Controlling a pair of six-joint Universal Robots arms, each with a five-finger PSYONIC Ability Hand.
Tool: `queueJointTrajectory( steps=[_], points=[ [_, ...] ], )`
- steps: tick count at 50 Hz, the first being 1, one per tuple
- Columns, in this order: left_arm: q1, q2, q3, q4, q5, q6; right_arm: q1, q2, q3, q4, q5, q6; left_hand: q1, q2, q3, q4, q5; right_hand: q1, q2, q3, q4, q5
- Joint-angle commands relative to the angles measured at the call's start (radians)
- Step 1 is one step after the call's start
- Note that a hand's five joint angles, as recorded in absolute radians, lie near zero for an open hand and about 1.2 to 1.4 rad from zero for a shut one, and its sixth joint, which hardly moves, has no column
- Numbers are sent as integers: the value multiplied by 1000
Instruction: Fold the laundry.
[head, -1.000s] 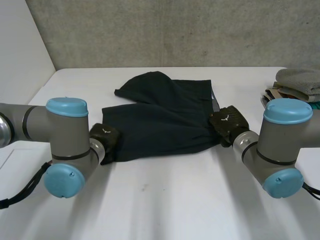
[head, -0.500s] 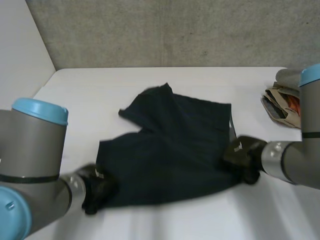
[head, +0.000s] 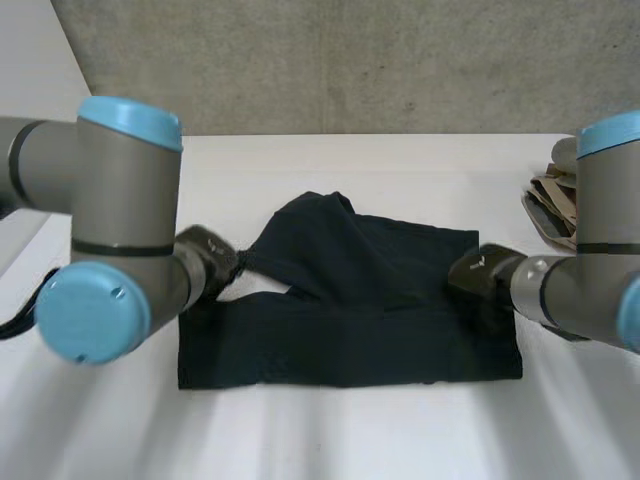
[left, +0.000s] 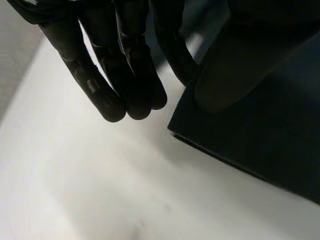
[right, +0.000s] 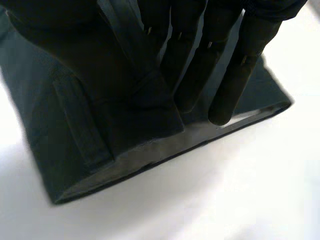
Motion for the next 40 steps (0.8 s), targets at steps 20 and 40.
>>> queueJointTrajectory(
  steps=[20,40],
  points=[
    [143,120,391,752,25,-242,119,58,-539,-921,157,231,275,202,209,201,225,320,217,209,199,191],
    [83,44,-258,698,3,-317,110,342,-290,-728,-53,256,275,202,209,201,225,320,217,209,199,191]
  ],
)
